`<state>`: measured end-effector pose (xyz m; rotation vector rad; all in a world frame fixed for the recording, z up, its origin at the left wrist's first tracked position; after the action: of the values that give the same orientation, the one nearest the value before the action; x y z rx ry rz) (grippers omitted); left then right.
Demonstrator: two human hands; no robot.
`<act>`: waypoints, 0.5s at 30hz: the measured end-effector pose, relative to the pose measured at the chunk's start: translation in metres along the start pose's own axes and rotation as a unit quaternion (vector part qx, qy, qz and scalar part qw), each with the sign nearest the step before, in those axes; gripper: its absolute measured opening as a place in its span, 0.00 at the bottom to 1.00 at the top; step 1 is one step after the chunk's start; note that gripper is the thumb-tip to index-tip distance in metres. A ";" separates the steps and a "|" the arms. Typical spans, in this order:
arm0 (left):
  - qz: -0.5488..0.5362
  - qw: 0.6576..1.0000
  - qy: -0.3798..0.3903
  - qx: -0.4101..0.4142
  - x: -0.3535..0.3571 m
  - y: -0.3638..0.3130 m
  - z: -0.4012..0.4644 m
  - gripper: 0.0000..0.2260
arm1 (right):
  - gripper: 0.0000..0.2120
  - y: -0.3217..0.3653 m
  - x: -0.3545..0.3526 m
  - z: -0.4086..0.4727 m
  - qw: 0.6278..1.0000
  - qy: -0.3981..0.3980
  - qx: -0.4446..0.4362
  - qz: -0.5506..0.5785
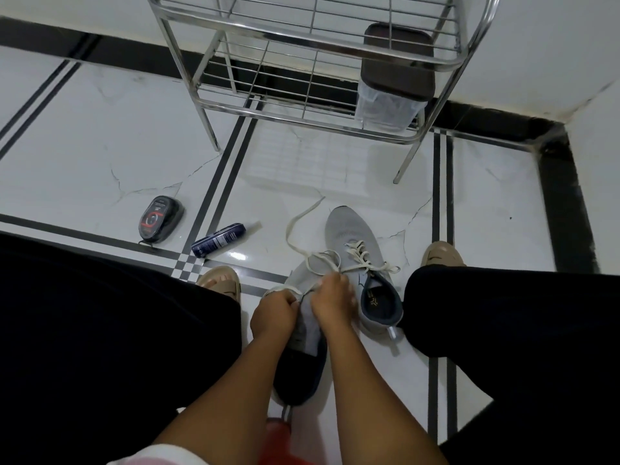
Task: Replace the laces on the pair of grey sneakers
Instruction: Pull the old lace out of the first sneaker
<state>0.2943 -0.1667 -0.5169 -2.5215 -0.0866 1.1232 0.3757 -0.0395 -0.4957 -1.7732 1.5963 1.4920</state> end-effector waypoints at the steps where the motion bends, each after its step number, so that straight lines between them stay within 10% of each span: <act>1: 0.004 1.000 -0.003 -0.001 -0.001 0.000 0.001 0.08 | 0.12 -0.002 -0.014 0.003 0.996 -0.046 0.039 0.071; 3: 0.009 1.000 -0.001 0.002 -0.001 0.002 0.001 0.08 | 0.11 -0.008 -0.050 0.013 0.919 -0.146 0.115 0.347; 6: 0.010 1.000 0.002 0.008 -0.002 0.002 0.000 0.08 | 0.15 -0.005 -0.103 0.031 0.640 -0.218 0.179 0.715; 7: 0.006 1.000 0.003 0.008 -0.002 0.001 -0.001 0.08 | 0.15 -0.005 -0.119 0.037 0.613 -0.228 0.173 0.737; 8: 0.002 1.000 0.006 0.006 -0.002 0.001 -0.002 0.07 | 0.14 -0.004 -0.133 0.042 0.657 -0.229 0.159 0.700; 11: -0.017 1.000 0.016 -0.004 -0.002 0.002 -0.005 0.07 | 0.09 0.012 -0.120 0.047 0.941 -0.133 0.041 0.309; 15: -0.038 0.999 0.024 -0.012 -0.002 0.007 -0.004 0.07 | 0.10 0.020 -0.009 0.019 0.993 0.098 -0.070 -0.020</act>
<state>0.2954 -0.1745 -0.5155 -2.5430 -0.1826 1.0378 0.3511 -0.0262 -0.4884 -2.0731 1.5692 1.4841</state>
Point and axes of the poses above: each hand's wrist, its own z-axis towards the middle knuckle, its own x-axis out of the palm, y = z × x, the point moved 8 cm from there along z, towards the middle knuckle, and after that the axes turned 4 degrees about -x, right-handed, at the moved point
